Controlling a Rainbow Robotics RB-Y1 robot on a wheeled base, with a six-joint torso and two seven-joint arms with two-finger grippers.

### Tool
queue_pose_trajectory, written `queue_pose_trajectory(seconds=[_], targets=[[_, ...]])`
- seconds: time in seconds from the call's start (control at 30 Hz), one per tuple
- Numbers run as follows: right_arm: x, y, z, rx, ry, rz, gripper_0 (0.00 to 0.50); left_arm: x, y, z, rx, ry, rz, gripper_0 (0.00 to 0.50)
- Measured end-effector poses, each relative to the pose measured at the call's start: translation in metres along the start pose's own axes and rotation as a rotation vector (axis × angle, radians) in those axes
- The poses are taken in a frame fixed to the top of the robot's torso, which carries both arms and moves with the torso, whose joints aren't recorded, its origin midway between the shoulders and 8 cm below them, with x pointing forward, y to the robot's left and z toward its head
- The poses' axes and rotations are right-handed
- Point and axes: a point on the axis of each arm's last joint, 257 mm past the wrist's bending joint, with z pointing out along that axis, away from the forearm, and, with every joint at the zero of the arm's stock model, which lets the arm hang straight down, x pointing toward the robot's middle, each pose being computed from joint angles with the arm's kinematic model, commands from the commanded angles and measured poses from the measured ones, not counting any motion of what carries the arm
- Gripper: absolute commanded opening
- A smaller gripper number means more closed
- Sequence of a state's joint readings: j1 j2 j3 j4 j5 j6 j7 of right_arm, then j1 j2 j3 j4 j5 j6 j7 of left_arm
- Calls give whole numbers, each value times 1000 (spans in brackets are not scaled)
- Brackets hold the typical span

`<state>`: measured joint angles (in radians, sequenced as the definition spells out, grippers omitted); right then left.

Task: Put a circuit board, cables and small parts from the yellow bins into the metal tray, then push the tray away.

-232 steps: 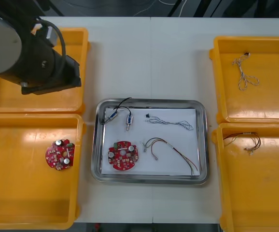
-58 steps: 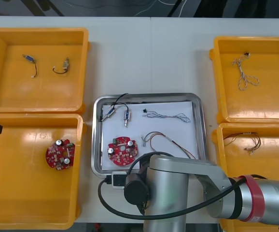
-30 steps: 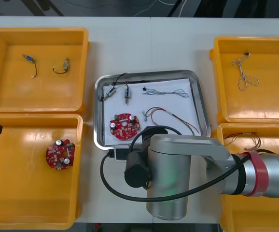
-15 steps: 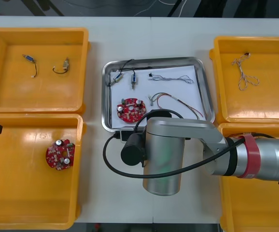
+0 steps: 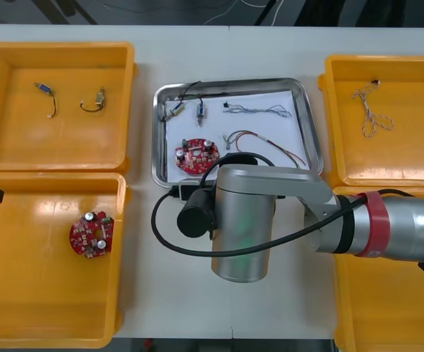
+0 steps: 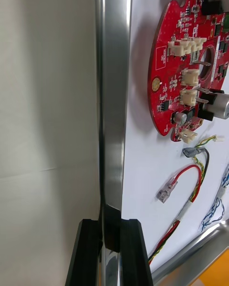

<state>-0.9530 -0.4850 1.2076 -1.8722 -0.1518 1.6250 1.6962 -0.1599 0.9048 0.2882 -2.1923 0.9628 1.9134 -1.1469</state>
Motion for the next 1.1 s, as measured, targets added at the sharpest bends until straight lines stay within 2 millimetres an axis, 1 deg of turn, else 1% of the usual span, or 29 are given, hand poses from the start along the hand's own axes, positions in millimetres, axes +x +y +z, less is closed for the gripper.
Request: queue_pose_trajectory(seconds=[0.4, 0.93, 1.1], targets=[[-1, -26, 13, 21, 11, 53, 0, 0, 0, 0, 0, 0, 0, 500], [3, -55, 30, 66, 26, 62, 0, 0, 0, 0, 0, -1, -1, 500], [-1, -63, 35, 76, 20, 65, 0, 0, 0, 0, 0, -1, -1, 500]])
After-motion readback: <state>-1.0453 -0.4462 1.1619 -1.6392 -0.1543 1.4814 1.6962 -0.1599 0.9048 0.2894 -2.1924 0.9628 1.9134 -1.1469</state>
